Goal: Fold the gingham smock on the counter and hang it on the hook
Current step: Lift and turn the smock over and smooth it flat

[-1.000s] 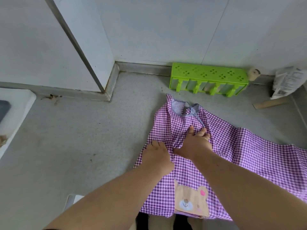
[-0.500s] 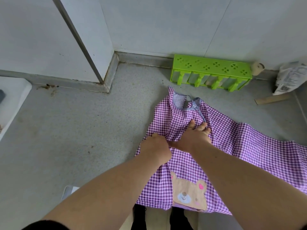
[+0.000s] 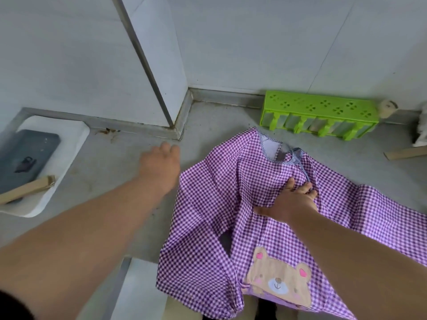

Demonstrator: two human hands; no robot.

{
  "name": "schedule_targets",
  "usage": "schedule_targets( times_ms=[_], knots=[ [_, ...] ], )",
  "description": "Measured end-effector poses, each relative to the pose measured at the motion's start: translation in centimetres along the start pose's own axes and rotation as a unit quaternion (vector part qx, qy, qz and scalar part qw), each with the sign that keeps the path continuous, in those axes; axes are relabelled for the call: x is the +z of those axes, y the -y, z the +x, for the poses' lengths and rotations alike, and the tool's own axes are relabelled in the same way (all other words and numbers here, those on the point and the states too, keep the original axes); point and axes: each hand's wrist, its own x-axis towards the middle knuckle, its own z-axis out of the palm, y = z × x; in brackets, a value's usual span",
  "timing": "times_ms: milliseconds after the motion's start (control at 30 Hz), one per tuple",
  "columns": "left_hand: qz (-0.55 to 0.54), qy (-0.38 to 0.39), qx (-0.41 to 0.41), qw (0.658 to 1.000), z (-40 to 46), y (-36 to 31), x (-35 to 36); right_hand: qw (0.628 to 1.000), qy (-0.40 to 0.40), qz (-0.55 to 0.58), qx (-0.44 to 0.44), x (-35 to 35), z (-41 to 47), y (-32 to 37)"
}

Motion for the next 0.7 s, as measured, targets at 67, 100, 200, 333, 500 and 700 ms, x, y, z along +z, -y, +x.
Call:
schedule_targets(
  times_ms=[67, 100, 200, 333, 500, 700],
  knots=[
    [0.002, -0.095, 0.166, 0.982, -1.2, -0.4, 1.3, 1.000, -0.002, 0.000, 0.000, 0.0, -0.1, 0.0],
    [-0.018, -0.108, 0.272, 0.956, -2.2, -1.2, 2.1, 1.000, -0.001, 0.001, 0.000, 0.0, -0.2, 0.1],
    [-0.017, 0.022, 0.466, 0.885, -5.4, -4.4, 5.3, 1.000, -0.003, -0.002, 0.004, 0.0, -0.3, 0.3],
    [0.047, 0.145, 0.421, 0.894, -8.1, -6.5, 7.1, 1.000, -0.008, -0.008, 0.009, 0.1, -0.5, 0.5],
    [0.059, 0.190, 0.255, 0.946, -8.8, -4.4, 4.8, 1.000, -0.009, -0.014, 0.015, 0.1, -0.5, 0.7],
    [-0.048, 0.060, -0.038, 0.996, -3.9, 3.9, 9.1, 0.999, -0.012, -0.026, 0.015, 0.1, -0.7, 0.8]
  ],
)
